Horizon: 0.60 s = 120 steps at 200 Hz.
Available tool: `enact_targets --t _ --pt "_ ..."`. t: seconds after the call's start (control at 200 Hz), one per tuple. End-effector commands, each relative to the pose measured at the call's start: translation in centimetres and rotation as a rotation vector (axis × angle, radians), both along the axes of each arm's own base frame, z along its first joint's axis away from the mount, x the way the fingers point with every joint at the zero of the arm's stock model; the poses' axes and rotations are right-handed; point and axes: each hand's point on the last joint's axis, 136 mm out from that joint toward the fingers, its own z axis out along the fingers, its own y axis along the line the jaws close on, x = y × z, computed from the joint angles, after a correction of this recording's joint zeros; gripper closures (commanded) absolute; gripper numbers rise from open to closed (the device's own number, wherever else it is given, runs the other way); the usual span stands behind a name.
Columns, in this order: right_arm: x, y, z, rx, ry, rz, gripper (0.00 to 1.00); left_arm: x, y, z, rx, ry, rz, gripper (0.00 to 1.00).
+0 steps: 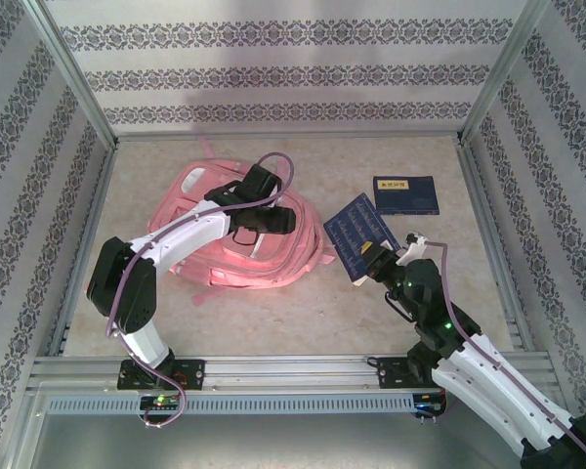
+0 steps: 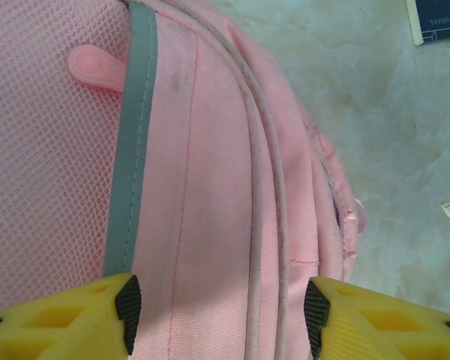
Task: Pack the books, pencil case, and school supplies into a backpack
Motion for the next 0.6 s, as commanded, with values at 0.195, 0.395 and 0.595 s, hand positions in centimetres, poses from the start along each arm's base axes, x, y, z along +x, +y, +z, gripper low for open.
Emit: enact_targets --t 0.195,0.395,0.595 --pt "0.2 0.3 0.3 0.038 -0.025 0.010 1.00 1.3 3.2 3.3 0.005 -0.076 0.046 0.35" --pt "0.4 0.3 -0.4 0.047 -0.014 0.006 1.00 1.8 2.6 1.7 -0.006 -0.026 0.029 0.34" --pt "0.4 0.5 -1.0 0.041 0.005 0.009 1.00 1.8 0.7 -0.2 -0.085 0.032 0.002 0.38"
